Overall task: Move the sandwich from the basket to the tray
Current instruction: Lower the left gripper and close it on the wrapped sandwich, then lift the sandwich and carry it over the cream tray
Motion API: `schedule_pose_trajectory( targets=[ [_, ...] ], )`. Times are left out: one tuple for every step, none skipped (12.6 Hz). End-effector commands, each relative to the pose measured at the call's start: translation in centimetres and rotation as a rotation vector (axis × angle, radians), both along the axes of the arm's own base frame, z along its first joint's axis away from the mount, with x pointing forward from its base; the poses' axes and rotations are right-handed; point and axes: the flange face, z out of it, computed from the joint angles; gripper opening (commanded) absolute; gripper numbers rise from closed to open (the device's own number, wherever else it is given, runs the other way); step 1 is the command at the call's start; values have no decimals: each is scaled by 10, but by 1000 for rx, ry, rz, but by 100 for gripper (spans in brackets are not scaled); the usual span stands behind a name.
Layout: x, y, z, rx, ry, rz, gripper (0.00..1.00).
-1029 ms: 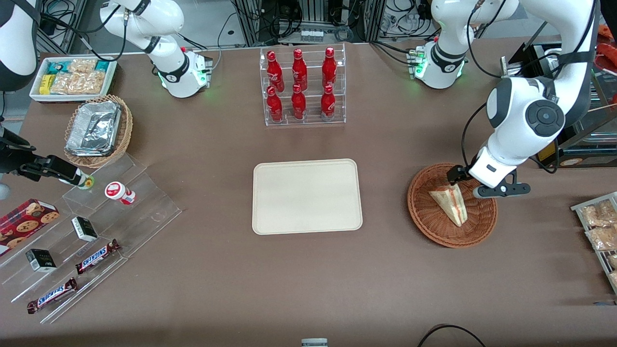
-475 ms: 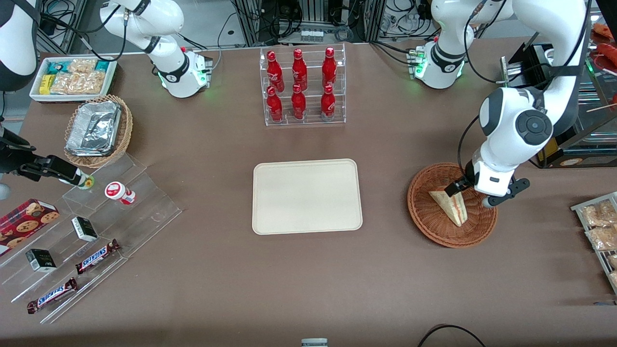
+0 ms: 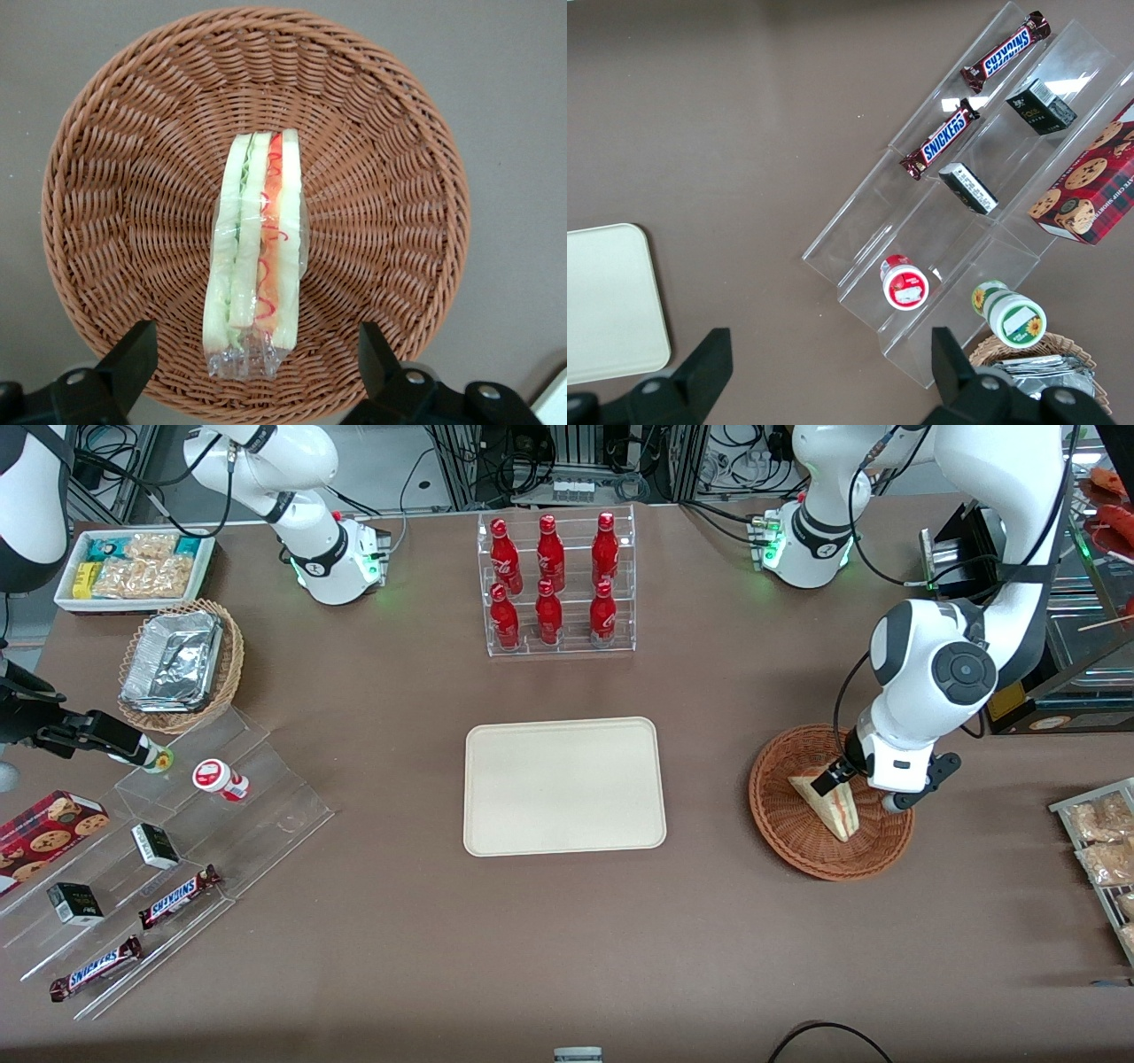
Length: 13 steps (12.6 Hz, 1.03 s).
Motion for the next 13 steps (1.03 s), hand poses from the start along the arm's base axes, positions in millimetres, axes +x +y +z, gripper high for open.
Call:
schedule_pose_trajectory(
  targets=[
    [-1, -3, -15, -3, 13, 16, 100],
    [-2, -3, -21, -2, 23, 18, 100],
    [-3, -3, -28, -2, 35, 18, 100],
    [-3, -3, -31, -2, 38, 16, 100],
    [-3, -3, -39, -2, 49, 15, 100],
    [-3, -2, -44, -2, 56, 17, 100],
    [-3, -2, -47, -3, 56, 17, 100],
    [-3, -2, -49, -2, 58, 18, 92],
    [-2, -2, -47, -3, 53, 18, 61],
    [-3, -2, -48, -2, 56, 17, 25],
    [-3, -2, -48, -2, 56, 12, 0],
    [-3, -2, -48, -1, 58, 9, 0],
    [-2, -2, -47, -1, 55, 7, 0]
  ],
)
